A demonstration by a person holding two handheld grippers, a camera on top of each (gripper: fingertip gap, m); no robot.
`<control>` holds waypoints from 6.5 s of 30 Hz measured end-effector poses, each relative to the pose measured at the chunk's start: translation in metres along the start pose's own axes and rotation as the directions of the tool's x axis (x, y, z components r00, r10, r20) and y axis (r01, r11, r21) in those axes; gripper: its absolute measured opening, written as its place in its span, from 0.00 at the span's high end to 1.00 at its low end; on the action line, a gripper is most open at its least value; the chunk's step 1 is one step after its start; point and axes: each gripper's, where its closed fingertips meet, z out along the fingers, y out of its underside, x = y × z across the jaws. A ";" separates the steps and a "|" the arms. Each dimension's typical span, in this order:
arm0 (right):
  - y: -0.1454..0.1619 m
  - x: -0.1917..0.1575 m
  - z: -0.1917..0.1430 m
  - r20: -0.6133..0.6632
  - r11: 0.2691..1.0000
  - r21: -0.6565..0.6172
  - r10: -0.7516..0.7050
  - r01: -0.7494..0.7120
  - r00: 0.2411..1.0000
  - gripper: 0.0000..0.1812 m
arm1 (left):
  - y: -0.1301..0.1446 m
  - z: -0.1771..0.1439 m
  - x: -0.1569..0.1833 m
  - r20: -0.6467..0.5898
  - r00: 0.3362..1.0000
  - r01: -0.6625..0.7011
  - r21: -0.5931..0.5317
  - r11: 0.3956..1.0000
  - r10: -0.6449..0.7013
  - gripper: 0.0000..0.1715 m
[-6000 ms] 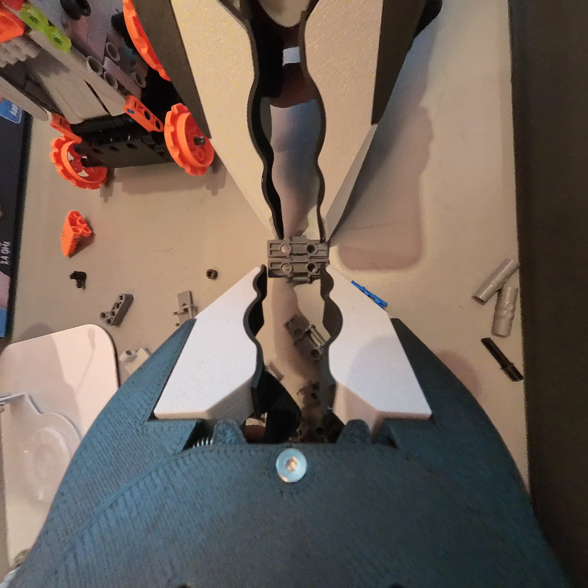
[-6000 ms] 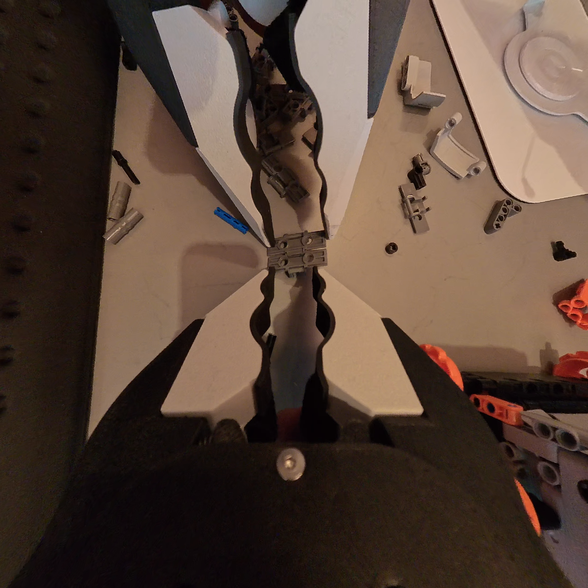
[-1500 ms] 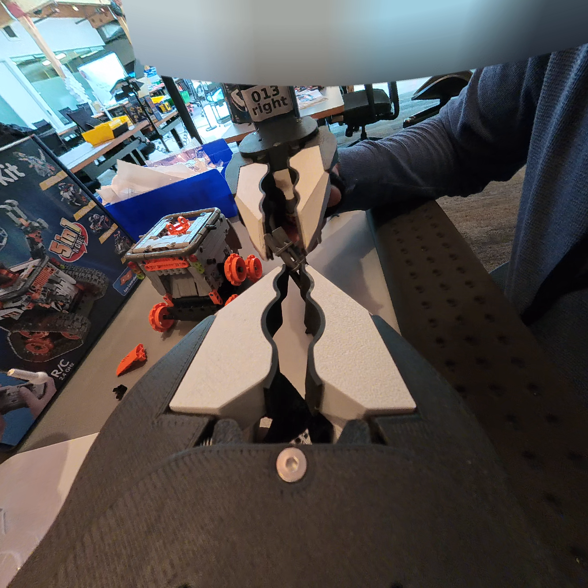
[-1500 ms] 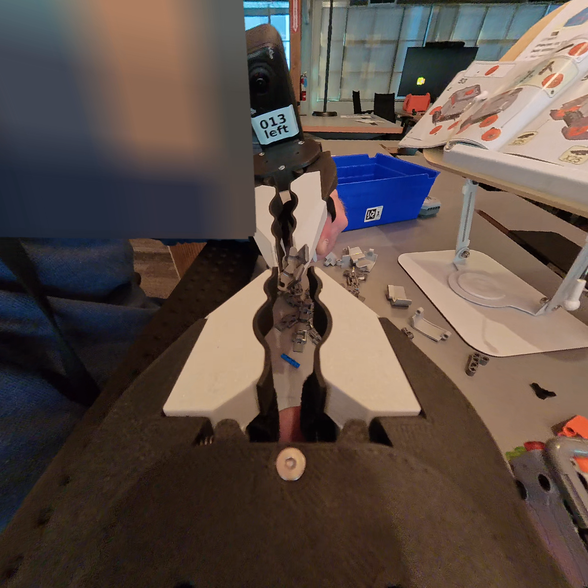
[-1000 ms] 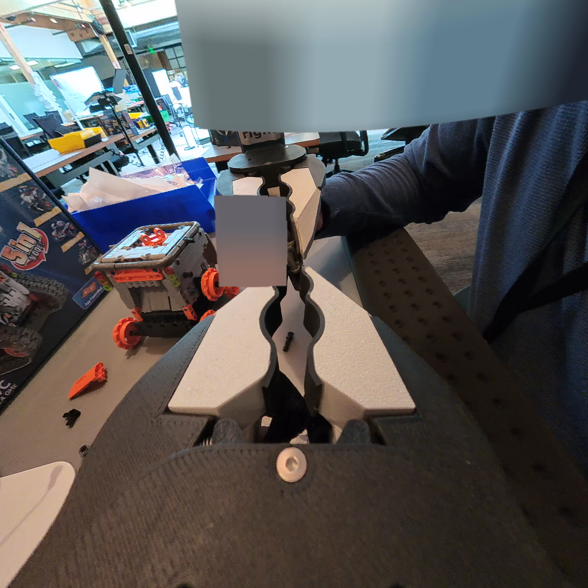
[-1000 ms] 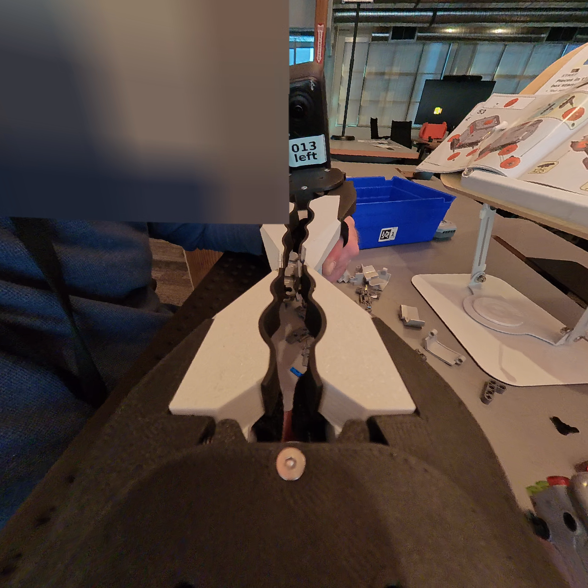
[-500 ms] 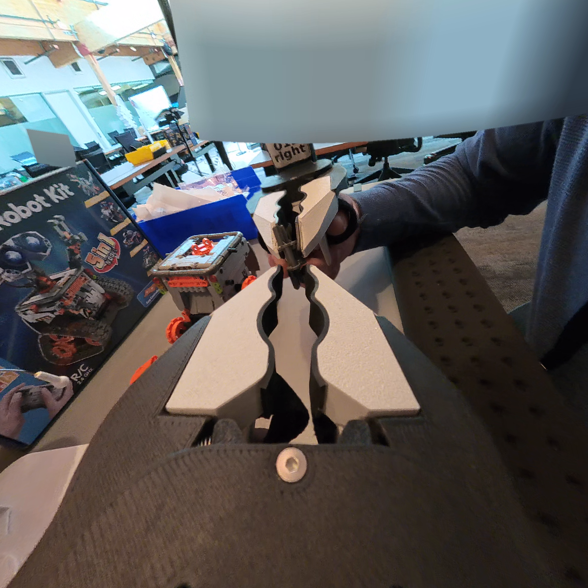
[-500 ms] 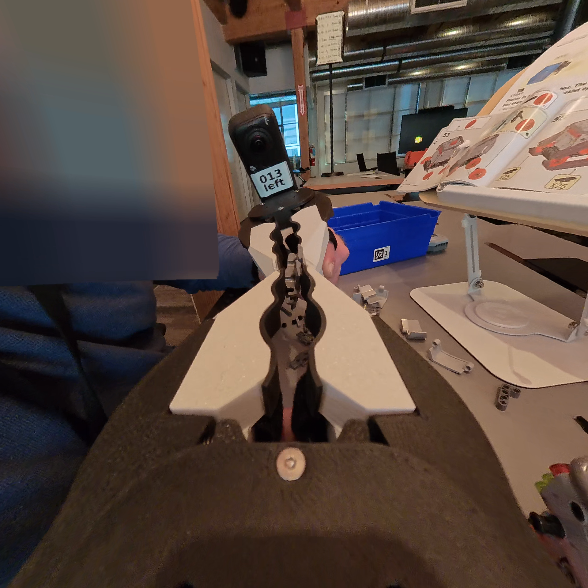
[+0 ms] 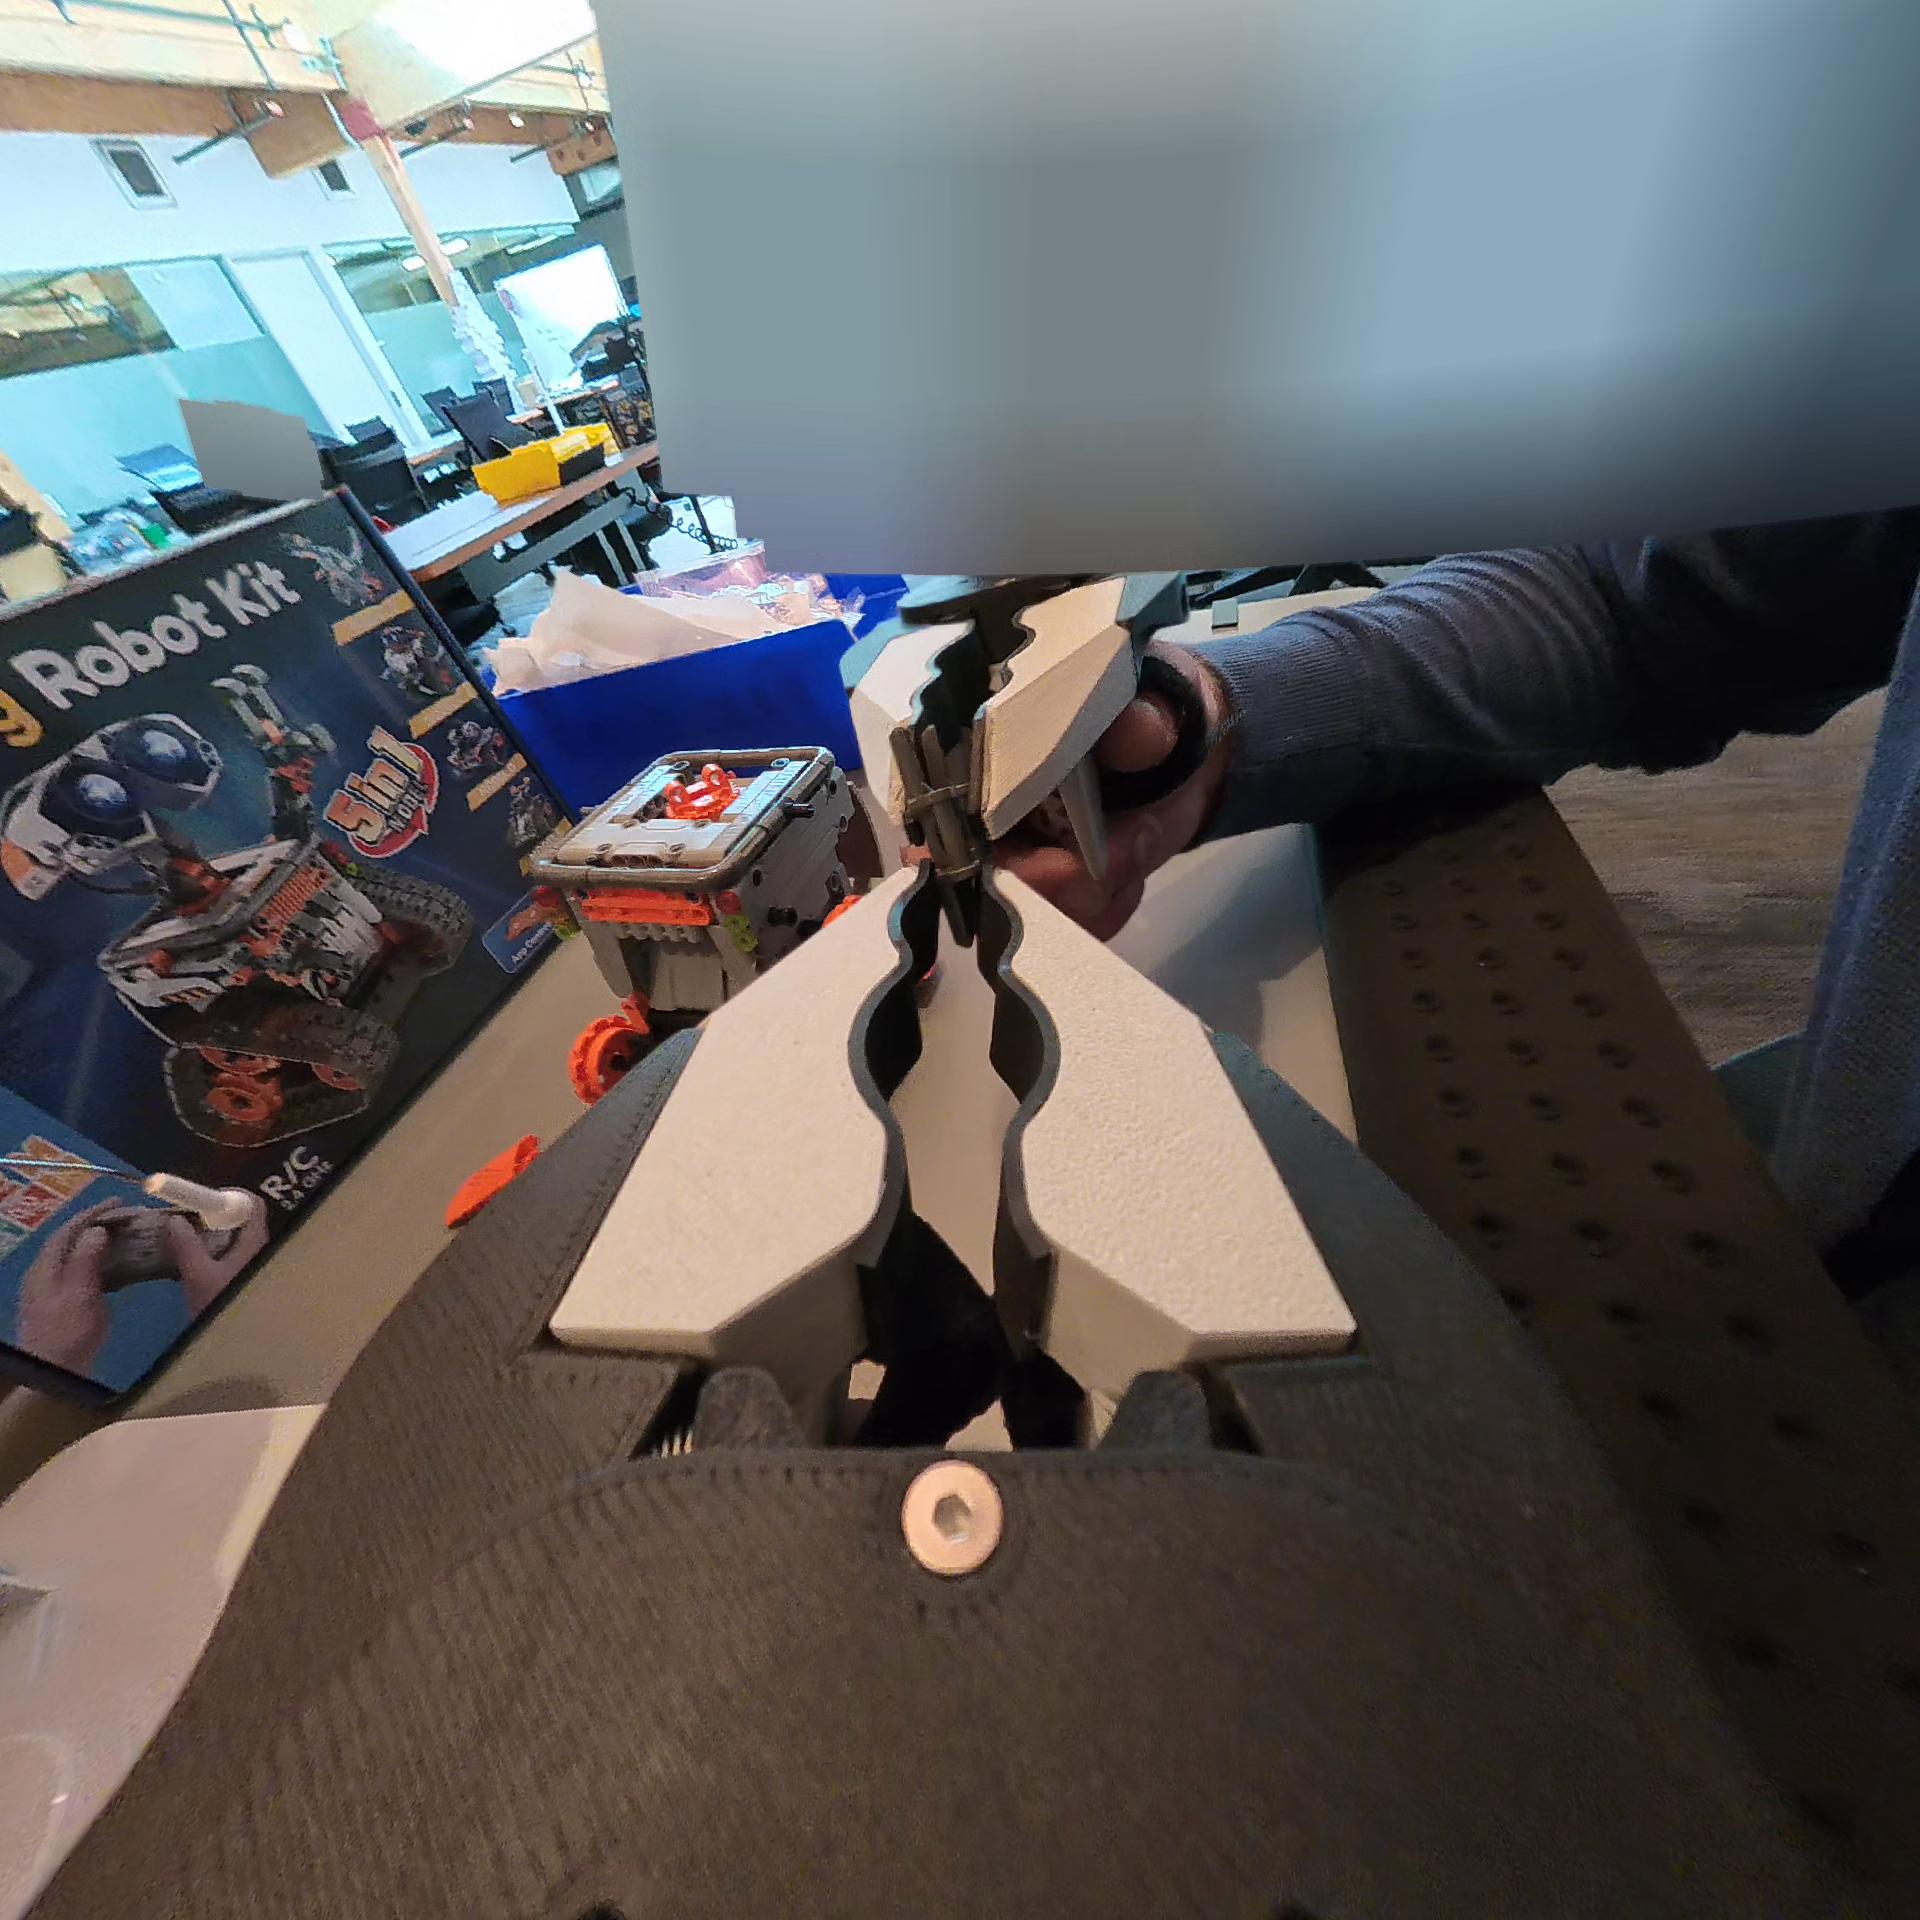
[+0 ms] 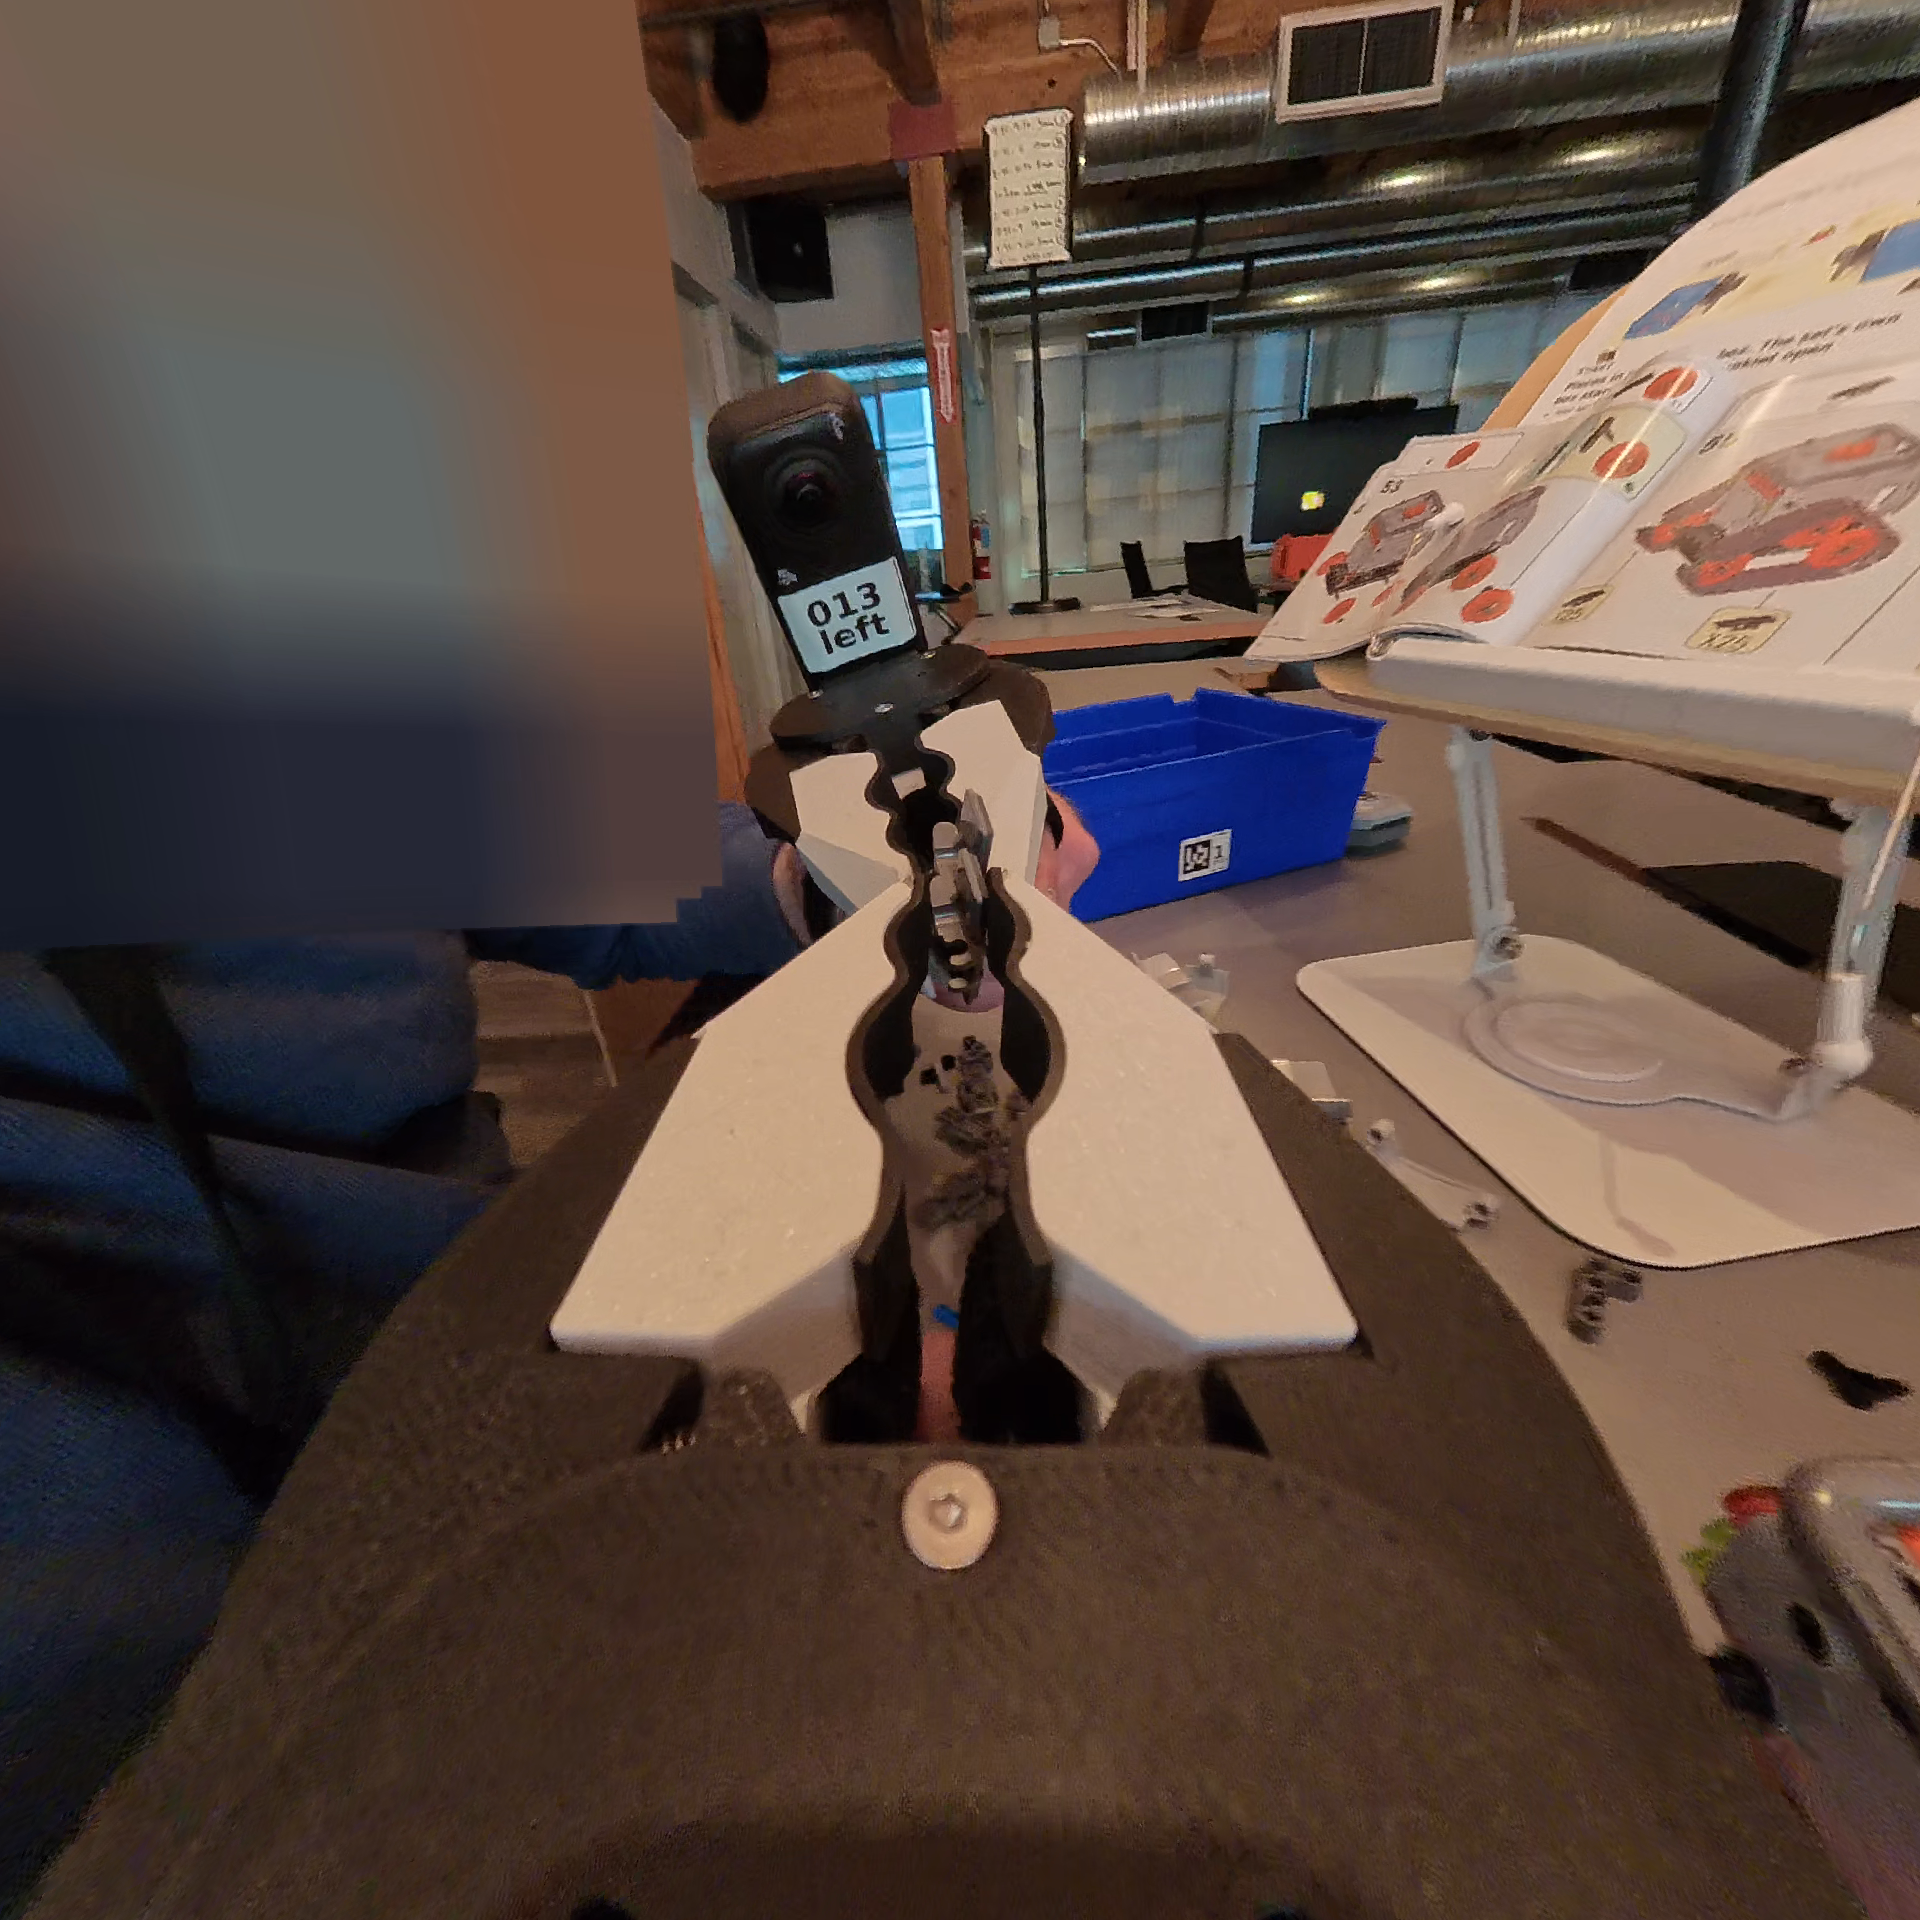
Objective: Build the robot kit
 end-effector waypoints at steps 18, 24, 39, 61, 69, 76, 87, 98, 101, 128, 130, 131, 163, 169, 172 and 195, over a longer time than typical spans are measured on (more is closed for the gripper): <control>-0.005 0.006 -0.004 -0.056 0.999 -0.022 -0.029 0.028 0.998 0.97 | -0.002 -0.001 -0.008 0.062 0.997 -0.051 0.036 0.998 0.049 0.96; -0.002 0.012 -0.003 -0.099 0.999 -0.050 -0.007 0.002 0.995 0.97 | 0.004 0.000 -0.013 0.162 0.956 -0.239 -0.060 0.969 0.246 0.94; -0.003 0.023 0.000 -0.263 0.987 -0.091 -0.153 0.133 0.953 0.97 | 0.007 0.003 -0.025 0.341 0.815 -0.414 -0.225 0.882 0.469 0.96; -0.006 0.032 -0.003 -0.287 0.995 -0.063 -0.086 0.071 0.954 0.98 | 0.011 0.007 -0.036 0.391 0.764 -0.437 -0.271 0.858 0.513 0.96; -0.007 0.033 -0.006 -0.240 1.000 -0.017 0.000 -0.004 0.971 0.99 | 0.013 0.009 -0.033 0.364 0.845 -0.333 -0.215 0.918 0.392 0.96; -0.012 0.041 -0.017 -0.265 1.000 -0.011 0.006 -0.009 0.964 0.98 | 0.017 0.008 -0.038 0.335 0.920 -0.164 -0.148 0.975 0.205 0.96; 0.006 0.045 -0.012 -0.292 0.992 -0.129 -0.044 0.007 0.955 0.98 | 0.019 0.007 -0.039 0.269 0.963 0.001 -0.073 0.997 0.019 0.97; 0.043 0.051 -0.015 -0.313 0.938 -0.342 -0.058 -0.055 0.948 1.00 | 0.058 0.005 -0.032 0.064 0.982 0.187 -0.192 0.963 -0.178 0.96; 0.065 0.049 -0.014 -0.302 0.897 -0.430 -0.038 -0.101 0.952 1.00 | 0.078 0.007 -0.020 -0.002 0.970 0.234 -0.268 0.935 -0.244 0.96; 0.150 0.037 -0.022 -0.054 0.517 -0.842 -0.360 0.151 0.931 0.79 | 0.138 -0.041 -0.021 0.019 0.966 0.209 -0.641 0.739 -0.256 0.84; 0.161 0.038 -0.026 -0.053 0.490 -0.863 -0.331 0.124 0.942 0.79 | 0.141 -0.051 -0.017 -0.001 0.972 0.174 -0.673 0.719 -0.236 0.84; 0.164 0.038 -0.027 -0.055 0.479 -0.871 -0.313 0.108 0.948 0.78 | 0.143 -0.056 -0.013 -0.020 0.973 0.153 -0.691 0.706 -0.230 0.84; 0.084 0.048 0.003 -0.155 0.647 -0.622 -0.654 0.441 0.740 0.74 | 0.072 -0.006 -0.018 -0.101 0.837 0.504 -0.242 0.829 -0.538 0.95; 0.063 0.032 0.006 -0.108 0.590 -0.539 -0.756 0.601 0.645 0.87 | 0.053 -0.009 -0.004 -0.285 0.717 0.604 -0.199 0.771 -0.636 0.94; 0.064 0.023 0.006 -0.046 0.544 -0.530 -0.784 0.650 0.619 0.89 | 0.052 -0.010 0.005 -0.335 0.693 0.594 -0.235 0.769 -0.638 0.95; 0.036 0.049 -0.002 -0.278 0.585 -0.594 -0.794 0.553 0.541 0.80 | 0.022 -0.002 -0.032 -0.251 0.738 0.655 0.045 0.754 -0.626 0.85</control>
